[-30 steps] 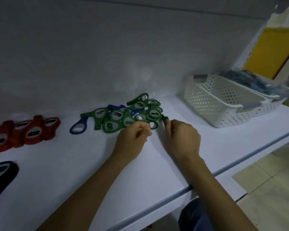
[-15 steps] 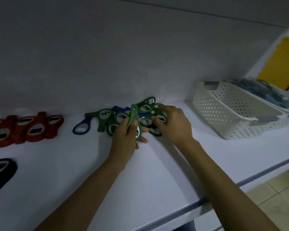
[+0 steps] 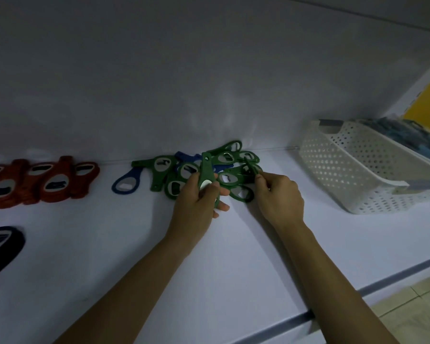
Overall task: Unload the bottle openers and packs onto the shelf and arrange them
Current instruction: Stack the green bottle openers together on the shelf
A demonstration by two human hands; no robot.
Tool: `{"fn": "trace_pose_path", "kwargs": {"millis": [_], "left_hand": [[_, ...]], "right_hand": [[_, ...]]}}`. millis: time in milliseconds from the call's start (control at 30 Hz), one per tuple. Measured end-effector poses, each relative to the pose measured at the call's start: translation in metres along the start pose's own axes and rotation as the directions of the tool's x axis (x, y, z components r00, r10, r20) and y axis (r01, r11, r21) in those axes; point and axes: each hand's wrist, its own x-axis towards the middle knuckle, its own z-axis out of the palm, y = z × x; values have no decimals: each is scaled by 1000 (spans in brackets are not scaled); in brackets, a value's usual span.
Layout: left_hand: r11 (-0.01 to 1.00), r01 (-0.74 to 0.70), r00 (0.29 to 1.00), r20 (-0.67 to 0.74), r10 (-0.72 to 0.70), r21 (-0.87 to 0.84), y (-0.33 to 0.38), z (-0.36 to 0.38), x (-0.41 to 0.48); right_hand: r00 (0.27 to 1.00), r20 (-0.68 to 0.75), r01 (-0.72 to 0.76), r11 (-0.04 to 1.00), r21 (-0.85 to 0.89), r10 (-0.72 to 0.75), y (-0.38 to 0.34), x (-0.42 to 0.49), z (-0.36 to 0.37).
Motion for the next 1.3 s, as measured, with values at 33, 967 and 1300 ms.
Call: {"fn": "trace_pose_path", "kwargs": {"millis": [33, 967, 1300], "left_hand": [[1000, -1, 1000, 0, 1, -1, -1, 0, 1], [998, -28, 999, 38, 26, 62, -2, 1, -2], [1000, -7, 999, -41, 8, 20, -3, 1, 0]], "right_hand": [[1000, -15, -17, 1000, 13, 17, 0, 0, -1], [979, 112, 183, 976, -120, -170, -8, -4, 5], [848, -320, 411, 905, -106, -422, -18, -14, -9]]}}
